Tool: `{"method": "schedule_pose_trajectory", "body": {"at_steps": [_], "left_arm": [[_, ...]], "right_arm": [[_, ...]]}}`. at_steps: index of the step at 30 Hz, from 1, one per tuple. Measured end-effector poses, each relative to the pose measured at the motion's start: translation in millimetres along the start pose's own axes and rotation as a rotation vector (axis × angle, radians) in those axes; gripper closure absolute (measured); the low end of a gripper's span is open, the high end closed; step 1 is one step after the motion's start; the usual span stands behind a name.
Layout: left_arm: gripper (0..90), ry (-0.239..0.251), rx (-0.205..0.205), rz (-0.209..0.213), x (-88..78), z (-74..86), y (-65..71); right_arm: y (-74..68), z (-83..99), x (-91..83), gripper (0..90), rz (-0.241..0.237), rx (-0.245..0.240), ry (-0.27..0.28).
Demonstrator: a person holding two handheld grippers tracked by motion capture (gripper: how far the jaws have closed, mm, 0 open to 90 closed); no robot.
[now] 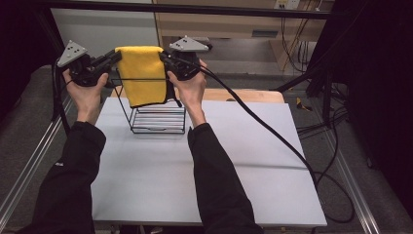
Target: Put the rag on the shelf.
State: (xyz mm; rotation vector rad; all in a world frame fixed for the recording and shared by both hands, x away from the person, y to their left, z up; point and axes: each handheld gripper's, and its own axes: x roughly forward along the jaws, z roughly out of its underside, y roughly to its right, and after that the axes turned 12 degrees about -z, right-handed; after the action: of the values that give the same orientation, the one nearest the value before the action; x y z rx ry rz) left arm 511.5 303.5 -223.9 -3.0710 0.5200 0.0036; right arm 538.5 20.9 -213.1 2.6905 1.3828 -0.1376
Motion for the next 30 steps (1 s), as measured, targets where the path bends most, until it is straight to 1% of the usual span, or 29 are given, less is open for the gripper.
{"method": "schedule_pose_trajectory", "body": {"at_steps": [2, 4, 6, 12, 16, 17, 18, 19, 20, 21, 22, 23, 24, 26, 28, 30], "left_arm": [[83.6, 0.016, -0.006, 0.010, -2.9, -3.4, 0.6], [83.6, 0.026, 0.009, 0.017, -5.7, -7.6, 2.7], [83.6, 0.035, 0.014, 0.021, -7.8, -11.1, 4.6], [83.6, 0.044, 0.016, 0.025, -13.1, -15.1, 6.4], [83.6, 0.047, 0.017, 0.033, -17.9, -13.3, 7.5], [83.5, 0.047, 0.020, 0.041, -19.1, -12.9, 7.7], [83.5, 0.048, 0.018, 0.043, -20.1, -12.5, 7.9], [83.5, 0.045, 0.021, 0.041, -21.1, -12.4, 7.7], [83.5, 0.041, 0.024, 0.030, -22.3, -12.4, 7.2], [83.5, 0.040, 0.021, 0.046, -23.2, -12.4, 7.8], [83.5, 0.041, 0.020, 0.052, -24.2, -12.3, 8.1], [83.5, 0.039, 0.026, 0.043, -25.7, -12.2, 7.7], [83.5, 0.038, 0.022, 0.057, -26.6, -11.7, 8.5], [83.4, 0.028, 0.026, 0.064, -29.1, -10.8, 8.3], [83.4, 0.033, 0.042, 0.057, -31.6, -10.0, 7.5], [83.4, 0.031, 0.040, 0.070, -34.5, -9.0, 7.8]], "right_arm": [[0.1, -2.8, -2.6, 78.5, -0.010, -0.004, 0.018], [0.4, -5.5, -5.8, 78.5, -0.013, -0.005, 0.030], [0.5, -7.2, -8.4, 78.5, -0.012, -0.011, 0.037], [-4.1, -11.8, -16.3, 78.5, -0.023, -0.020, 0.059], [-8.4, -11.2, -19.5, 78.4, -0.026, -0.034, 0.051], [-9.0, -11.0, -20.3, 78.3, -0.027, -0.037, 0.050], [-10.0, -10.7, -21.0, 78.4, -0.028, -0.034, 0.050], [-10.5, -10.6, -21.7, 78.3, -0.029, -0.036, 0.048], [-11.2, -10.6, -22.3, 78.3, -0.031, -0.038, 0.044], [-12.0, -10.7, -22.8, 78.3, -0.032, -0.037, 0.041], [-12.6, -10.9, -23.3, 78.2, -0.032, -0.034, 0.038], [-13.2, -10.9, -24.0, 78.2, -0.037, -0.035, 0.033], [-14.0, -10.9, -24.4, 78.2, -0.036, -0.036, 0.030], [-15.7, -10.3, -25.4, 78.2, -0.038, -0.045, 0.022], [-18.2, -9.2, -26.7, 78.2, -0.042, -0.052, 0.015], [-20.9, -8.2, -28.2, 78.1, -0.050, -0.054, 0.015]]}}
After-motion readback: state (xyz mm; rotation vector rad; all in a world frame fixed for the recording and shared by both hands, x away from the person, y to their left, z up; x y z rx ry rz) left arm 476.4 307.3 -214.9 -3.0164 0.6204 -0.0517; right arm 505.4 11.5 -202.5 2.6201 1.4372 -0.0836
